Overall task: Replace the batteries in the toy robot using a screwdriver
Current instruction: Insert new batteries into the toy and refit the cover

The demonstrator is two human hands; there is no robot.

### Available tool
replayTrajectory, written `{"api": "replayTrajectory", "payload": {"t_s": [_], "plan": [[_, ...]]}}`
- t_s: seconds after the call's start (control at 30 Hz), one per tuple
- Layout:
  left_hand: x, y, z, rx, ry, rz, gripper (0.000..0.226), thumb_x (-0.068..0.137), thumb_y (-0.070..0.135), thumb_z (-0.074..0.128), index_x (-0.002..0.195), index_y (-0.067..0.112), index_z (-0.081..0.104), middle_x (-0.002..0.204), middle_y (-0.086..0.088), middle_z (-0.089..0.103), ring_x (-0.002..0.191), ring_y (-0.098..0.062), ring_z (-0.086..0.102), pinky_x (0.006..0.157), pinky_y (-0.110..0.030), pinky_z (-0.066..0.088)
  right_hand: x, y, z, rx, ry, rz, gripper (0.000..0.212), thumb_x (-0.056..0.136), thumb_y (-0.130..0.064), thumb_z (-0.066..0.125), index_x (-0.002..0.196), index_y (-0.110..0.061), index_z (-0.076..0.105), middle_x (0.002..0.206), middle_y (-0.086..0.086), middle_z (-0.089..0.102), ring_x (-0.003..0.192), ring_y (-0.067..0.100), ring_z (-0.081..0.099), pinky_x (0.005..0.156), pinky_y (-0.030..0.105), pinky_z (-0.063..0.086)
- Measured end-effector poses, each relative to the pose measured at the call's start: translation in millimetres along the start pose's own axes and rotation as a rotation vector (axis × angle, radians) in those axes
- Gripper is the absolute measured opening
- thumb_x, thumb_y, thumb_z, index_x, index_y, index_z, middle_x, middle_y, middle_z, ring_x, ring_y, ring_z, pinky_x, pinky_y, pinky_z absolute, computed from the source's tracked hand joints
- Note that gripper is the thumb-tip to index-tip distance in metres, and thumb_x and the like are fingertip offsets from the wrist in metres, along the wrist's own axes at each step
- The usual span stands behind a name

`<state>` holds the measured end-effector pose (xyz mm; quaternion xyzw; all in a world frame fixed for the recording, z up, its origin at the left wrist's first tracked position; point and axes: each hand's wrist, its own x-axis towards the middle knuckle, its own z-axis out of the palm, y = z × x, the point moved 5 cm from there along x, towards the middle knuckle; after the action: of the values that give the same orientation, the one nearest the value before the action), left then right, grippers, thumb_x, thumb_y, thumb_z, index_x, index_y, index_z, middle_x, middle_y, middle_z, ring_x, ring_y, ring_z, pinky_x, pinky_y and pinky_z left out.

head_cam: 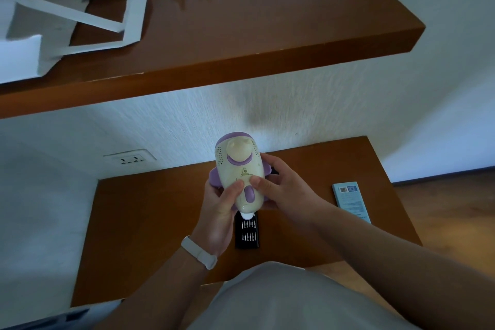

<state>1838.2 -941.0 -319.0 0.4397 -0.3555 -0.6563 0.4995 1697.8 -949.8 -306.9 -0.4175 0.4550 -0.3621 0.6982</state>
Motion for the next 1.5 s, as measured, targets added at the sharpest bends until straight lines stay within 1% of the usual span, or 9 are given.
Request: {"api": "replayTrajectory", "payload": {"t_s": [0.07,0.2,0.33,0.47,0.63,0.77,0.93,1.23,1.5], "plan": [[-3,-1,-2,-0.011,0.004,-0.018,0.078,0.075,0.043,0.083,0.141,0.014,0.050,0.131,-0.023,0.059,0.126,-0.039,0.057,0.099,-0.058,0.051,0,-1,1,-0.009,-0.016,0.008,0.058,0.081,-0.041,0.074,0.132,-0.036,0.046,0.108,-0.006,0.072,0.102,0.016,0.071,0.074,0.029,0.059],[-7,-1,-5,0.016,0.015,-0.013,0.066,0.082,0.036,0.073,0.141,0.016,0.050,0.131,-0.022,0.059,0.126,-0.038,0.057,0.102,-0.060,0.049,0,0,4,0.003,-0.019,0.025,0.061,0.078,-0.041,0.076,0.132,-0.035,0.047,0.110,-0.004,0.072,0.100,0.017,0.072,0.072,0.031,0.060],[-9,9,-3,0.059,-0.019,0.037,0.044,0.085,0.035,0.074,0.127,0.029,0.064,0.120,-0.011,0.068,0.118,-0.030,0.065,0.089,-0.044,0.057,-3,1,7,0.021,-0.010,0.012,0.063,0.077,-0.041,0.078,0.131,-0.034,0.047,0.110,-0.001,0.072,0.099,0.019,0.072,0.071,0.032,0.060],[-9,15,-1,0.064,-0.048,0.054,0.042,0.084,0.040,0.077,0.124,0.031,0.066,0.118,-0.007,0.071,0.115,-0.027,0.067,0.086,-0.038,0.058,-2,0,8,-0.004,0.023,-0.002,0.068,0.077,-0.043,0.077,0.135,-0.030,0.045,0.114,0.004,0.069,0.099,0.020,0.072,0.072,0.035,0.060],[-11,9,-2,0.030,-0.054,0.024,0.041,0.088,0.032,0.071,0.128,0.025,0.064,0.124,-0.015,0.067,0.119,-0.033,0.064,0.092,-0.048,0.056,-2,4,9,-0.013,0.038,0.003,0.057,0.085,-0.036,0.075,0.133,-0.030,0.046,0.117,0.007,0.067,0.098,0.020,0.072,0.073,0.036,0.061],[-15,4,-2,0.014,-0.052,0.001,0.040,0.087,0.033,0.070,0.127,0.026,0.065,0.125,-0.015,0.067,0.121,-0.033,0.063,0.091,-0.046,0.057,-5,8,10,-0.025,0.013,0.023,0.070,0.079,-0.043,0.075,0.139,-0.031,0.042,0.119,0.004,0.067,0.099,0.019,0.072,0.074,0.034,0.060],[-17,2,-7,-0.010,-0.044,-0.027,0.062,0.077,0.044,0.082,0.131,0.023,0.061,0.127,-0.017,0.064,0.122,-0.034,0.061,0.092,-0.048,0.056,-8,13,11,-0.023,-0.039,0.034,0.069,0.082,-0.041,0.075,0.141,-0.034,0.041,0.111,-0.005,0.072,0.103,0.018,0.070,0.077,0.032,0.060],[-13,8,-6,0.025,-0.056,0.016,0.035,0.089,0.030,0.068,0.124,0.027,0.067,0.119,-0.012,0.070,0.117,-0.031,0.065,0.088,-0.043,0.057,-2,12,12,0.023,0.003,0.003,0.062,0.086,-0.034,0.075,0.140,-0.031,0.044,0.110,-0.002,0.072,0.102,0.020,0.071,0.075,0.033,0.060],[-11,3,-10,0.060,0.010,0.013,0.031,0.087,0.032,0.069,0.118,0.032,0.069,0.117,-0.011,0.070,0.115,-0.028,0.066,0.087,-0.043,0.058,3,16,14,0.000,0.021,0.004,0.058,0.086,-0.034,0.074,0.137,-0.032,0.045,0.107,-0.007,0.072,0.100,0.017,0.071,0.074,0.032,0.060]]}}
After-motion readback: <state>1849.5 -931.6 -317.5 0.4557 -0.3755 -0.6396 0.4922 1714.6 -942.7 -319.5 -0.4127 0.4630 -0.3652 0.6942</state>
